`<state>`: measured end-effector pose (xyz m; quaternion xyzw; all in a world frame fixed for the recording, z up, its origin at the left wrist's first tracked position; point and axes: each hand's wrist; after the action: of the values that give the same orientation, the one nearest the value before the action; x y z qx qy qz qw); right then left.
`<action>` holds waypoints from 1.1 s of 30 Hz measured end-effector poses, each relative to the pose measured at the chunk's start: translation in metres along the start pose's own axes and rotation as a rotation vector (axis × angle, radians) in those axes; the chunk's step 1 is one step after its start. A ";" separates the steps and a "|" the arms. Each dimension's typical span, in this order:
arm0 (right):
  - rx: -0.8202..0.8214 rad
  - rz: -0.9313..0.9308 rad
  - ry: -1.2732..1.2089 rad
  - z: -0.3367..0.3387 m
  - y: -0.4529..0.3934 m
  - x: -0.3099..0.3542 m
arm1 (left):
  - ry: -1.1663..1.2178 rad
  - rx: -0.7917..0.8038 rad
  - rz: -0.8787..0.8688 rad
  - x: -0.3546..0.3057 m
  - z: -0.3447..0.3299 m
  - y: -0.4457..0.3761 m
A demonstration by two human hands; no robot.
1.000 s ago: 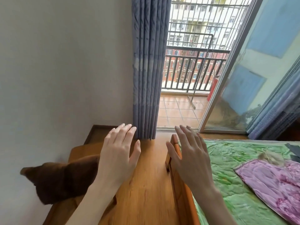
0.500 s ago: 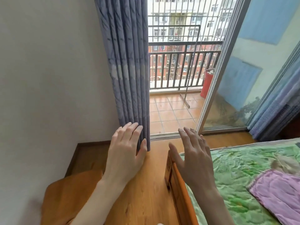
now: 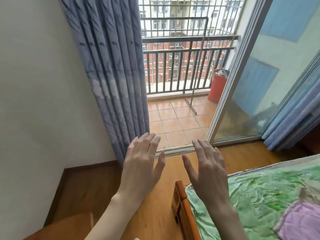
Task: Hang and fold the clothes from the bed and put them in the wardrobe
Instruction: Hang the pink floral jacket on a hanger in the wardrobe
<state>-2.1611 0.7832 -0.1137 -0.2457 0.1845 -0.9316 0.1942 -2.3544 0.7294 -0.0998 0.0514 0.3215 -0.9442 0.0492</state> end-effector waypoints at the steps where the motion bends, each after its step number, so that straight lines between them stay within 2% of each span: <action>1: 0.002 -0.013 0.004 -0.006 -0.011 -0.002 | 0.016 0.013 0.001 0.004 -0.010 -0.010; 9: -0.073 -0.131 0.046 -0.057 -0.118 -0.026 | 0.144 0.036 -0.065 0.043 -0.108 -0.125; 19: -0.235 -0.310 0.136 -0.115 -0.258 -0.033 | 0.277 0.069 -0.321 0.102 -0.202 -0.282; 25: -0.280 -0.420 0.263 -0.116 -0.290 -0.051 | 0.363 0.101 -0.433 0.092 -0.244 -0.338; 33: -0.339 -0.581 0.336 -0.116 -0.313 -0.100 | 0.449 0.162 -0.564 0.048 -0.302 -0.393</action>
<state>-2.2270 1.1250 -0.1091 -0.1603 0.2881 -0.9313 -0.1545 -2.4316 1.2216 -0.1076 0.1705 0.2499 -0.9082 -0.2892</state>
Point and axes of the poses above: each hand's wrist, its own y-axis away from the middle knuckle, its own z-axis out of the back of the hand, x = y × z, and after that the axes turned 6 degrees about -y, right-handed
